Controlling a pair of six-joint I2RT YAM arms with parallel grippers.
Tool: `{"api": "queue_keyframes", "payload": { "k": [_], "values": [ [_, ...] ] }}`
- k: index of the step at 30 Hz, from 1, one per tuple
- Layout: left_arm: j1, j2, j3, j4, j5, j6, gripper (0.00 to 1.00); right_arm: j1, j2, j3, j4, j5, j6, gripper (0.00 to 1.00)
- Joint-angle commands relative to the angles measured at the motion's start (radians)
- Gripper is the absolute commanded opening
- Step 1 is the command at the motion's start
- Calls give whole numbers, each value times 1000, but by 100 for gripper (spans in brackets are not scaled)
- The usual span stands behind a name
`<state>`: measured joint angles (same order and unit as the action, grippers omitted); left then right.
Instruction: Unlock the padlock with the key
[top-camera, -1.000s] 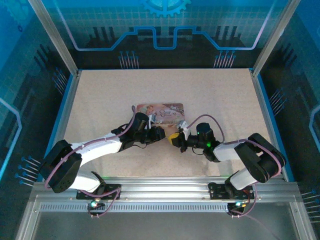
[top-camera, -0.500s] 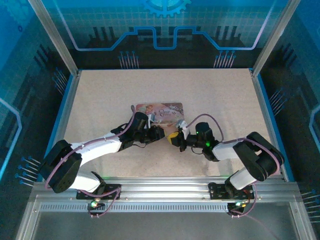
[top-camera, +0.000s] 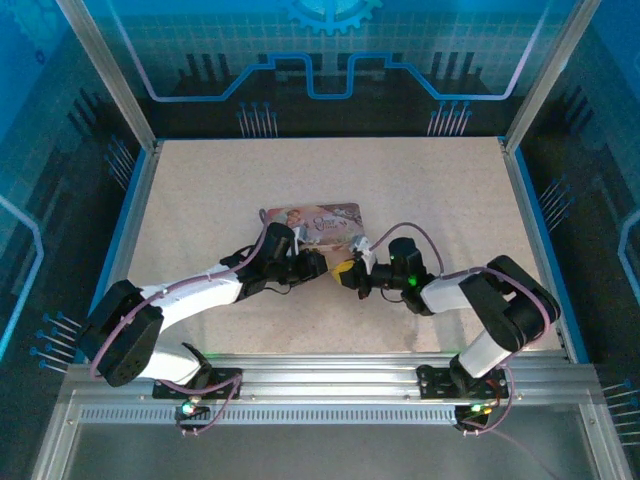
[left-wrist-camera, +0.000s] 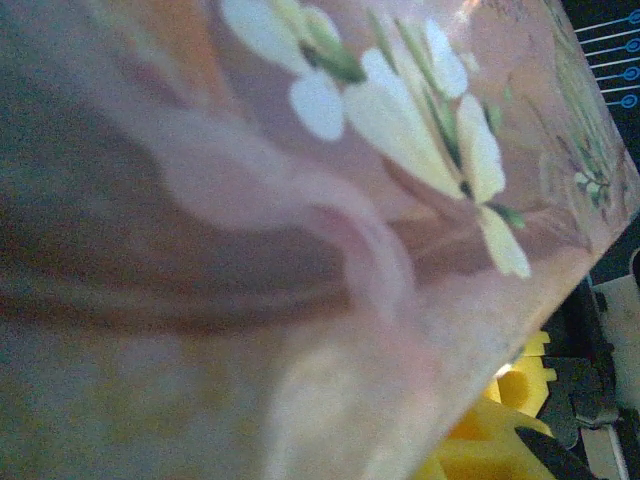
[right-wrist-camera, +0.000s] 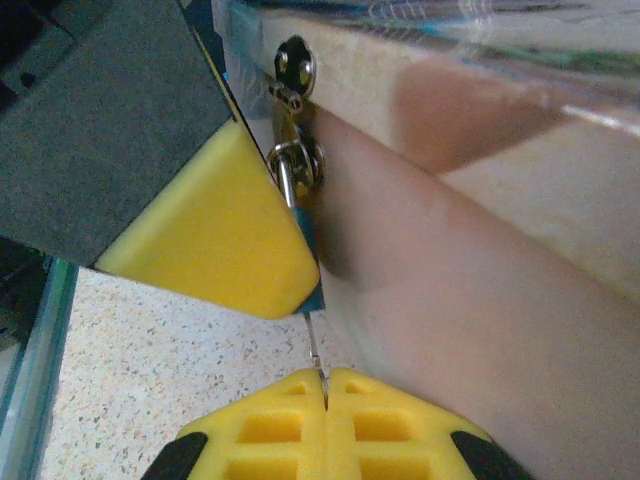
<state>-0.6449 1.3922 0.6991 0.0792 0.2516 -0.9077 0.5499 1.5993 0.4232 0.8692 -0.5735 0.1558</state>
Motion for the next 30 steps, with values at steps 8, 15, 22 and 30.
{"api": "queue_keyframes", "payload": {
  "k": [8,15,22,30],
  "values": [
    [-20,-19,46,62,113,33,25,-30,21,113,13,-76,-13,0],
    [-21,6,48,70,115,33,25,-29,9,153,6,-67,10,0],
    [-27,43,45,112,130,11,24,-17,10,225,-24,-60,4,0],
    [-37,58,49,122,130,6,23,-21,28,271,-33,-62,15,0]
  ]
}}
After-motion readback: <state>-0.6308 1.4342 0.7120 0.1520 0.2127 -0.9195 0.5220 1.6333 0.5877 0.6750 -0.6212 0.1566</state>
